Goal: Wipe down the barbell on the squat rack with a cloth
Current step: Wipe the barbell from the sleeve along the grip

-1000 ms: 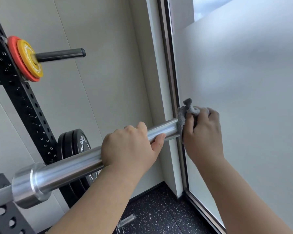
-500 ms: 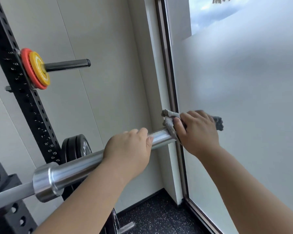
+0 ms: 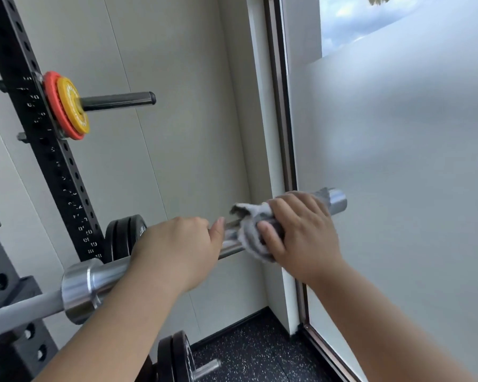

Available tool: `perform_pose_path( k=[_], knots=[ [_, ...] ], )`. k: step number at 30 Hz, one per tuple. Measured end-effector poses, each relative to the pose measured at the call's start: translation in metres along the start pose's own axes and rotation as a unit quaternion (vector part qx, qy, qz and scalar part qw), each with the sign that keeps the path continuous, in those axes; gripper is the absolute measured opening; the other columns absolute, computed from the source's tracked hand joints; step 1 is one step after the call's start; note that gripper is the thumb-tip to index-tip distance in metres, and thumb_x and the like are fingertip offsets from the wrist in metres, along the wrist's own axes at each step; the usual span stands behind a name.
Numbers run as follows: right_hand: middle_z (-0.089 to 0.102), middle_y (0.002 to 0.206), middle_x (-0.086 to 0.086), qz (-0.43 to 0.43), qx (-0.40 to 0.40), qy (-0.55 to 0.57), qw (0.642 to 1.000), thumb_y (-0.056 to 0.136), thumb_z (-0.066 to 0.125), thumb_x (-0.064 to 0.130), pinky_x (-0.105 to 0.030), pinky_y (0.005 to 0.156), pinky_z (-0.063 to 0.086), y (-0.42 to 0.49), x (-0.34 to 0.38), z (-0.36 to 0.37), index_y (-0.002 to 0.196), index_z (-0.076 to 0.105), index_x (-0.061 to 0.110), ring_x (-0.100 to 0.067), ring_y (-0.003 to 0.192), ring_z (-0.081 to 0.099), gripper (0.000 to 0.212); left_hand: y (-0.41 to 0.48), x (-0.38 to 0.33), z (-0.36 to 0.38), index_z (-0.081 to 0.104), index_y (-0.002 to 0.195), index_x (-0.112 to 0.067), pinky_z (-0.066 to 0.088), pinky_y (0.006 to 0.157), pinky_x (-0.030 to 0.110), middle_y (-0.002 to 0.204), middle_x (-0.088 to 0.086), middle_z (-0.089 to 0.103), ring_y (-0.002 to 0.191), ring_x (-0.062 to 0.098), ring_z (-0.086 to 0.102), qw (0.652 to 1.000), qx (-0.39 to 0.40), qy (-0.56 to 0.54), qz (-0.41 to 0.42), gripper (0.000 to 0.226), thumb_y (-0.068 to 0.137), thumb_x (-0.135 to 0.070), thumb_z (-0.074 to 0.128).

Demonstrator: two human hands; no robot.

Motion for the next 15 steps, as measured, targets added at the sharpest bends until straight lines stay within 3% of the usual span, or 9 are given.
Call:
perform_pose_path(
  k=[3, 8, 10, 13, 15],
  knots=[
    [0.066, 0.091, -0.001, 0.085, -0.065, -0.016, 0.994, 0.099, 0.048, 0.041, -0.044, 0.094, 0.042, 0.001, -0.039, -0.005, 0.085, 0.061, 0.017, -0.034, 0.1, 0.061, 0.031, 0.001, 0.004, 0.001, 0.053, 0.074, -0.022, 0.049, 0.071, 0.036, 0.075, -0.003, 0.062, 0.078, 0.027, 0.062, 0.999, 0.009, -0.03, -0.009, 0.064, 0.104, -0.062, 0.013],
    [0.069, 0.109, -0.006, 0.188, -0.095, 0.019, 0.977, 0.1, 0.041, 0.032, -0.051, 0.116, 0.035, -0.008, -0.042, 0.001, 0.095, 0.067, 0.011, -0.037, 0.124, 0.054, 0.034, 0.002, 0.004, 0.0, 0.054, 0.072, -0.02, 0.054, 0.075, 0.037, 0.072, -0.002, 0.063, 0.073, 0.025, 0.063, 0.999, 0.006, -0.027, -0.017, 0.066, 0.104, -0.063, 0.015],
    [0.069, 0.117, -0.005, 0.146, -0.074, 0.03, 0.986, 0.101, 0.043, 0.029, -0.057, 0.119, 0.033, -0.009, -0.007, 0.006, 0.104, 0.069, 0.013, -0.037, 0.13, 0.053, 0.031, 0.005, 0.006, 0.002, 0.056, 0.072, -0.019, 0.055, 0.075, 0.037, 0.072, -0.001, 0.064, 0.074, 0.025, 0.063, 0.999, 0.025, -0.033, -0.024, 0.068, 0.104, -0.063, 0.016],
    [0.069, 0.123, 0.0, 0.017, -0.049, 0.037, 0.998, 0.103, 0.047, 0.033, -0.054, 0.119, 0.035, -0.013, 0.031, 0.005, 0.118, 0.071, 0.018, -0.033, 0.13, 0.055, 0.032, 0.009, 0.007, 0.004, 0.061, 0.077, -0.019, 0.054, 0.08, 0.038, 0.079, -0.001, 0.065, 0.083, 0.028, 0.064, 0.998, 0.045, -0.043, -0.026, 0.066, 0.105, -0.061, 0.018],
    [0.071, 0.121, 0.002, 0.028, -0.052, 0.033, 0.998, 0.102, 0.048, 0.038, -0.05, 0.117, 0.037, -0.011, 0.017, 0.001, 0.115, 0.073, 0.02, -0.032, 0.129, 0.057, 0.033, 0.008, 0.005, 0.001, 0.058, 0.074, -0.02, 0.052, 0.076, 0.036, 0.076, -0.002, 0.065, 0.08, 0.026, 0.063, 0.998, 0.033, -0.049, -0.018, 0.064, 0.106, -0.059, 0.018]
  ],
)
Point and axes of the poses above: each hand's wrist, its own y-axis towards the middle knuckle, its own z-axis out of the palm, x = y × z, the point moved 8 cm from there along y, towards the middle knuckle
